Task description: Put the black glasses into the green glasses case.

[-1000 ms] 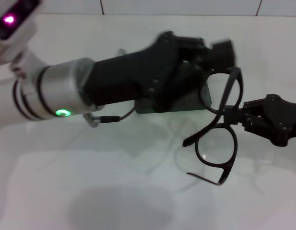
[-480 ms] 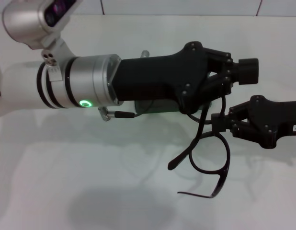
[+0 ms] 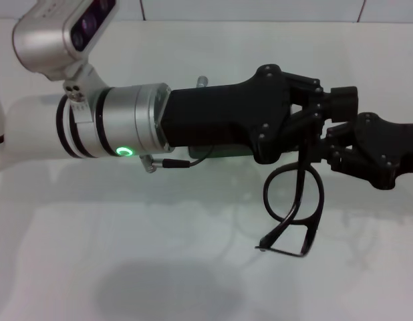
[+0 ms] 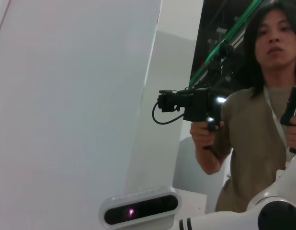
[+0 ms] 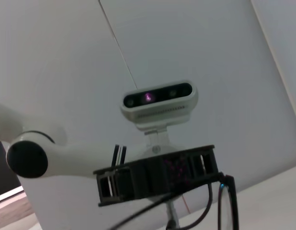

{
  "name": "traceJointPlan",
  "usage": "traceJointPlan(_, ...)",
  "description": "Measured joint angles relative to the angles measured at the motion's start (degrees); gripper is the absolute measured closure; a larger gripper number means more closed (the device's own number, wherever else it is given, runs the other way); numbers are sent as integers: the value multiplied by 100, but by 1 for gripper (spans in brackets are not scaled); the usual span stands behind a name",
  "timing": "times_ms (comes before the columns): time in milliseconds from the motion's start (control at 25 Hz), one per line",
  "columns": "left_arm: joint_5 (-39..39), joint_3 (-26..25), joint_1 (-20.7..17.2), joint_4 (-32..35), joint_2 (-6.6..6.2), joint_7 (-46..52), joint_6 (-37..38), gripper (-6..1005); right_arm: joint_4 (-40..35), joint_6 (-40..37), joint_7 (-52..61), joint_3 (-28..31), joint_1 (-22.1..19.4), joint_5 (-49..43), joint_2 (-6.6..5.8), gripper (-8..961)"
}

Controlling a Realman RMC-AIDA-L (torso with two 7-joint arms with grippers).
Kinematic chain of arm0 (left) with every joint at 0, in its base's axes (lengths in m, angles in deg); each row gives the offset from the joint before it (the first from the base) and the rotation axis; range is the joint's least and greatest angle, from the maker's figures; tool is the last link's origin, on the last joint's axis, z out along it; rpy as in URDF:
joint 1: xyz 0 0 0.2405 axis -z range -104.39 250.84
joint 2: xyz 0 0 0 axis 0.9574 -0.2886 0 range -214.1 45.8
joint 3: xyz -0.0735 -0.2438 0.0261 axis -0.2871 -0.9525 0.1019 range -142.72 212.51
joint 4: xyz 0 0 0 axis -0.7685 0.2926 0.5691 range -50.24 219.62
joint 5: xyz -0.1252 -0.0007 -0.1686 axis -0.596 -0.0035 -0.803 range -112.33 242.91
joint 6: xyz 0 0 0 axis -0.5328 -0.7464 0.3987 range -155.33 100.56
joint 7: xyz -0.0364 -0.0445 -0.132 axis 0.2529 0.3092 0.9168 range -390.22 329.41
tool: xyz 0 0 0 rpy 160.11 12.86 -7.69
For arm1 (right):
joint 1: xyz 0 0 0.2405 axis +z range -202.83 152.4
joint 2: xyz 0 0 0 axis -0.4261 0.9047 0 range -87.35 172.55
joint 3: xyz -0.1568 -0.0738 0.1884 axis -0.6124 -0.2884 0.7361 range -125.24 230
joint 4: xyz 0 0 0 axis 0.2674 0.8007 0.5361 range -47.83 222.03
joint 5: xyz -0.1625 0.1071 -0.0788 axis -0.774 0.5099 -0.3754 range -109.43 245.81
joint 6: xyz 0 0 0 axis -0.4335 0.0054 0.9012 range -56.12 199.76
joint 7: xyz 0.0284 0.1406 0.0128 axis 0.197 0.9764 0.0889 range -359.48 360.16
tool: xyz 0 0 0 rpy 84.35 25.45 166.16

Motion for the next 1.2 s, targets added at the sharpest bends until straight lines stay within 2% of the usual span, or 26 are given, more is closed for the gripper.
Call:
traceJointPlan(200,-187,14,-125,-6,42,-376,8,964,-2,30,2,45,-14,90,3,903)
traceJointPlan(520,-461,26,-335,-1,40,-696,214,964,34,63,-2,221,-44,137,-15,902)
traceJointPlan(1200,-461,342,-407,-76,90,-1137,-113,965,34,64,6,228,-2,171,33,898)
